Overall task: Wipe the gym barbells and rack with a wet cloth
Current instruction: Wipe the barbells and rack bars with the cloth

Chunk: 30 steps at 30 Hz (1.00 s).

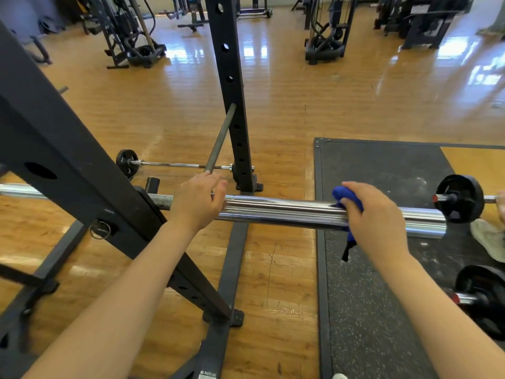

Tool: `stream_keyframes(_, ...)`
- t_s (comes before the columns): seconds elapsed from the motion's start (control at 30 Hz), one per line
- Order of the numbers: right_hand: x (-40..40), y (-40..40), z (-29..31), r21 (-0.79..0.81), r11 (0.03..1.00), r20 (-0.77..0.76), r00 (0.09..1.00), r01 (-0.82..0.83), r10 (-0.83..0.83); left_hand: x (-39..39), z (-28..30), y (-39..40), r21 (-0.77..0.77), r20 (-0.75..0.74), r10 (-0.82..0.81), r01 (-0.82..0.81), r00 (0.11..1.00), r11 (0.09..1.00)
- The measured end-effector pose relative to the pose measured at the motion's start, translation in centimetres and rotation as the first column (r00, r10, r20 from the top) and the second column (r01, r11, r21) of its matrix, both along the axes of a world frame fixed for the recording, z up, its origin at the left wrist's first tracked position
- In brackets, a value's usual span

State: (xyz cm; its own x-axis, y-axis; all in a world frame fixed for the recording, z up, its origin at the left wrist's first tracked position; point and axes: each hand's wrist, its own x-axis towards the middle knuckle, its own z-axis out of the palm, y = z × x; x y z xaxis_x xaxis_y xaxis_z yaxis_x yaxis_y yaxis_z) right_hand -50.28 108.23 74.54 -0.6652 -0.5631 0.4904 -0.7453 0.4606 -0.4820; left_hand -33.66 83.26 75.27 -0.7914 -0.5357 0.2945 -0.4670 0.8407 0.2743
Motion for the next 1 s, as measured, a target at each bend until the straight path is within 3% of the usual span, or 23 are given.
stream_keyframes(0.13, 0.6, 1.4, -0.6, 0.077, 0.995, 0.043, 0.998, -0.057, 0.053, 0.3, 0.0, 0.3, -0.012, -0.039, -0.006, 0.006, 0.999, 1.0)
stream_keyframes(0.3, 2.7, 4.3, -3.6, -0.037, 0.996, -0.09, 0.993, -0.075, 0.072, 0.2, 0.0, 0.3, -0.024, -0.004, 0.007, -0.007, 1.0, 1.0)
stream_keyframes(0.43, 4.0, 5.0, -4.3, -0.046, 0.993, -0.09, 0.991, -0.107, 0.103, 0.1, 0.3, 0.4, -0.059, 0.008, 0.0, 0.001, 1.0, 0.998)
stream_keyframes(0.53, 3.8, 4.6, -2.7, -0.084, 0.99, -0.094, 0.99, -0.112, 0.104, -0.2, 1.2, 0.4, -0.037, 0.118, -0.016, 0.02, 0.993, 0.999)
stream_keyframes(0.6, 2.9, 3.8, -1.1, -0.117, 0.987, -0.098, 0.99, -0.111, 0.1, -0.9, 2.2, 0.2, 0.042, 0.277, -0.008, -0.004, 0.961, 0.999)
stream_keyframes(0.67, 1.7, 2.6, 0.3, -0.128, 0.988, -0.088, 0.994, -0.083, 0.072, -1.5, 2.7, -0.1, 0.16, 0.321, -0.003, -0.051, 0.947, 0.986)
stream_keyframes(0.73, 0.6, 1.4, 1.3, -0.054, 0.997, 0.005, 0.999, -0.047, 0.047, -1.0, 1.9, -0.1, 0.149, 0.149, 0.008, -0.031, 0.989, 0.988)
stream_keyframes(0.77, 0.3, 1.0, 1.6, 0.023, 0.998, 0.082, 0.995, -0.053, 0.051, -0.4, 1.1, 0.1, 0.073, 0.008, 0.029, -0.03, 1.0, 0.997)
stream_keyframes(0.83, 0.0, 0.9, 1.3, 0.154, 0.982, 0.193, 0.978, -0.107, 0.076, 1.0, -1.1, 0.9, -0.084, -0.134, 0.042, -0.053, 0.99, 0.995)
stream_keyframes(1.0, 1.3, 1.9, -0.5, 0.105, 0.993, 0.015, 0.998, -0.059, 0.058, 0.9, -3.1, 1.4, -0.197, -0.181, 0.084, -0.12, 0.98, 0.973)
